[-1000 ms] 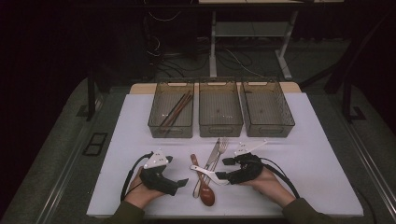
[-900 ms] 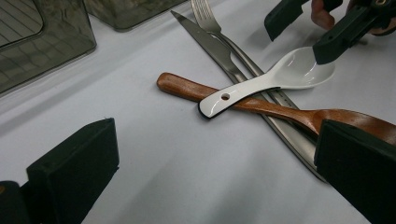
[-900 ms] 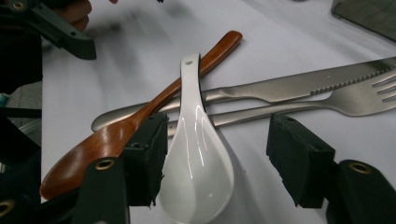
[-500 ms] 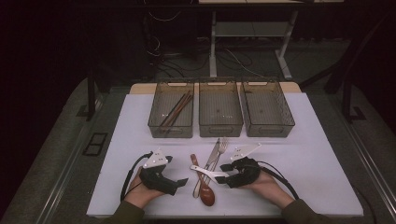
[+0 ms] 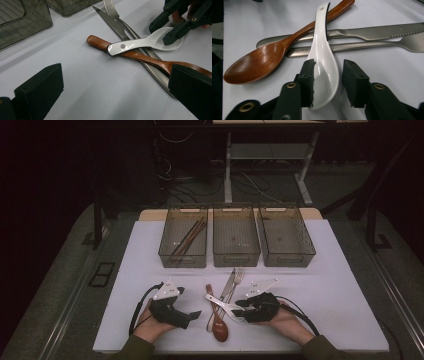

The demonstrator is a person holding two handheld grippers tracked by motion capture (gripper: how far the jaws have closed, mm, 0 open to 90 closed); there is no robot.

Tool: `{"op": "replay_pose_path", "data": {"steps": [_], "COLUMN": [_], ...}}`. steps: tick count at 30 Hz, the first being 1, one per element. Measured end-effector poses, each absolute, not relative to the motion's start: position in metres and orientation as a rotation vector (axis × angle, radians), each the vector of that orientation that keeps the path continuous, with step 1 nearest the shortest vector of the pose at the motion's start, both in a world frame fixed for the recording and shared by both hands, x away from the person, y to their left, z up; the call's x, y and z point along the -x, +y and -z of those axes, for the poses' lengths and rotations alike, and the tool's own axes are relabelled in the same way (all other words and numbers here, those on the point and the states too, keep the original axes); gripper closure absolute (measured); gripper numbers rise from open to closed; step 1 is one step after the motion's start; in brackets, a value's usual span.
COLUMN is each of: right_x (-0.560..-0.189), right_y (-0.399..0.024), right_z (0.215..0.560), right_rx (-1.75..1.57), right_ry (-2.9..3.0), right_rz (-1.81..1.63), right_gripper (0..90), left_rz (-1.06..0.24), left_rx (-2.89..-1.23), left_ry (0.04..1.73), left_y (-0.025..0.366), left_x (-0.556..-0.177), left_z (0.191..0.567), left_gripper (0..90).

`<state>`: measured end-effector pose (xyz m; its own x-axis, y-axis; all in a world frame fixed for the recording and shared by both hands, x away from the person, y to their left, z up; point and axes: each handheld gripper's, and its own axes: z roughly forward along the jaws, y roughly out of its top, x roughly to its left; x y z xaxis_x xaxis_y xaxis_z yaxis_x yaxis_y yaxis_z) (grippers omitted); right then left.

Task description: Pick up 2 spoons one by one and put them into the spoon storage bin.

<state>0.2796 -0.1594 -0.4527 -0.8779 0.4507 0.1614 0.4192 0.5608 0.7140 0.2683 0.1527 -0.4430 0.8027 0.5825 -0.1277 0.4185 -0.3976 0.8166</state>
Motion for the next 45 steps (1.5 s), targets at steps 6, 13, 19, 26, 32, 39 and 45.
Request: {"op": "replay_pose_path", "data": {"steps": [6,13,19,26,32,39,45], "right_x": [-0.279,-0.28,-0.28,-0.282,-0.284,-0.288,-0.293], "right_y": [-0.16,-0.164,-0.165,-0.169,-0.174,-0.182,-0.187], "right_z": [0.453,0.452,0.451,0.448,0.443,0.436,0.43], "right_rx": [-0.786,-0.823,-0.812,-0.811,-0.812,-0.818,-0.818], "right_ry": [2.744,2.739,2.727,2.692,2.661,2.62,2.596], "right_rz": [-1.257,-1.312,-1.326,-1.315,-1.33,-1.341,-1.334], "right_gripper": [73.4,82.6,84.4,84.6,84.6,84.7,84.7], "left_rz": [-0.222,-0.222,-0.224,-0.221,-0.22,-0.222,-0.226], "left_rx": [-2.047,-2.05,-2.048,-2.048,-2.05,-2.051,-2.051], "left_ry": [0.742,0.738,0.73,0.725,0.723,0.716,0.717], "left_y": [0.153,0.152,0.152,0.153,0.151,0.152,0.151], "left_x": [-0.269,-0.269,-0.268,-0.268,-0.268,-0.267,-0.267], "left_z": [0.443,0.443,0.442,0.442,0.442,0.442,0.441], "left_gripper": [0.0,0.0,0.0,0.0,0.0,0.0,0.0]}}
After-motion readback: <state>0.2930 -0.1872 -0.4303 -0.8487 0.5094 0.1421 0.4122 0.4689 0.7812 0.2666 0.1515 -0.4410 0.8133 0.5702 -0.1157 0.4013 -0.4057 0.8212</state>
